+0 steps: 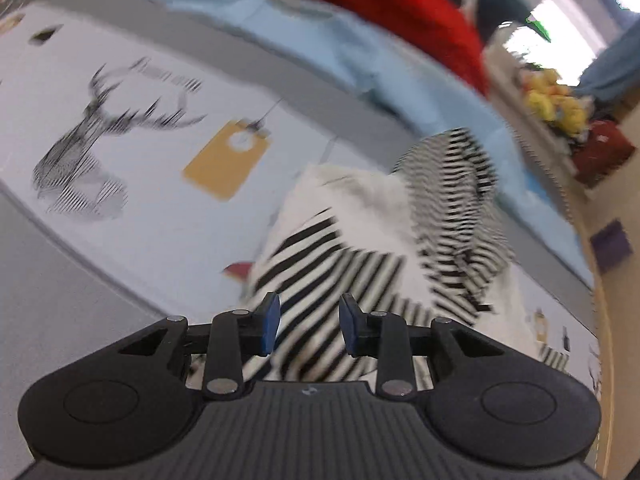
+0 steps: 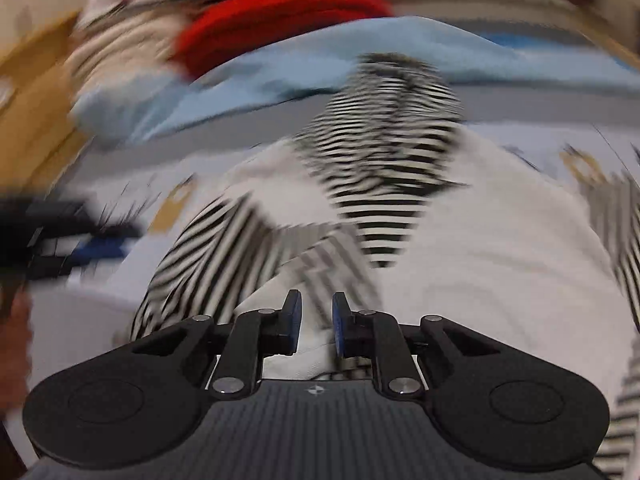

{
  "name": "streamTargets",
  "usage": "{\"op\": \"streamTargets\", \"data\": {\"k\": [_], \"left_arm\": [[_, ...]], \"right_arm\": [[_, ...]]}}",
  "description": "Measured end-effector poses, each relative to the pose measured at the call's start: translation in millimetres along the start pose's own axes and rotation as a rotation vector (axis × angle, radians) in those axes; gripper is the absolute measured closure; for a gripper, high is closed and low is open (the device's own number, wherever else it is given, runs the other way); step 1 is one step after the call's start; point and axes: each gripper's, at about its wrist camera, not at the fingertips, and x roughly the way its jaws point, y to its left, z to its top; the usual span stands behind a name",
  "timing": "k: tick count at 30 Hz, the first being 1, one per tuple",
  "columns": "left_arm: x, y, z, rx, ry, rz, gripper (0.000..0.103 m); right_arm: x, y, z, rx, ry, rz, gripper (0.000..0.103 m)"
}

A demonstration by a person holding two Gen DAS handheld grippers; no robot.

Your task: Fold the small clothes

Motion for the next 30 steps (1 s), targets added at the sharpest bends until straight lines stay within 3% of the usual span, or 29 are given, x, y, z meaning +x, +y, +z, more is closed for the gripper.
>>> {"op": "streamTargets", "data": {"k": [5, 7, 10, 15, 17, 18, 20, 25, 27, 29, 30], "left_arm": [[3, 19, 0, -0.057, 0.025, 0.007, 0.068], [2, 21, -1, -0.071, 0.02, 0.0, 0.068], [1, 26, 4, -0.093, 0.017, -0.007, 0.068], [2, 29, 10, -0.121, 0.014, -0.008, 0.068], [2, 29, 12, -0.127, 0.011, -0.008, 0.068], [2, 29, 13, -0.127, 0.009, -0.01, 0.068], [2, 27, 14, -0.12, 0.003, -0.011, 0.068], [1, 24, 15, -0.105, -0.003, -0.01, 0.068], [3, 21, 13, -0.09, 0.003, -0.006, 0.068], [6, 18, 11, -0.071, 0.015, 0.001, 0.068], [8, 16, 9, -0.064, 0.021, 0.004, 0.068]], "right_arm": [[26, 43, -16, -0.221, 0.044, -0.036, 0.071], [37, 52, -25, -0.28, 0.071, -0.049, 0.064], [54, 57, -38, -0.356, 0.124, -0.088, 0.06], [59, 61, -49, -0.461, 0.127, -0.108, 0.063], [56, 56, -47, -0.445, 0.124, -0.104, 0.08], [52, 51, -42, -0.42, 0.119, -0.089, 0.092], [38, 41, -31, -0.343, 0.083, -0.062, 0.093], [-22, -9, 5, -0.026, -0.157, -0.014, 0.093], [-41, -41, 10, 0.138, -0.228, -0.061, 0.093], [-48, -71, 9, 0.283, -0.238, -0.13, 0.094], [-50, -87, 6, 0.358, -0.229, -0.172, 0.103]]}}
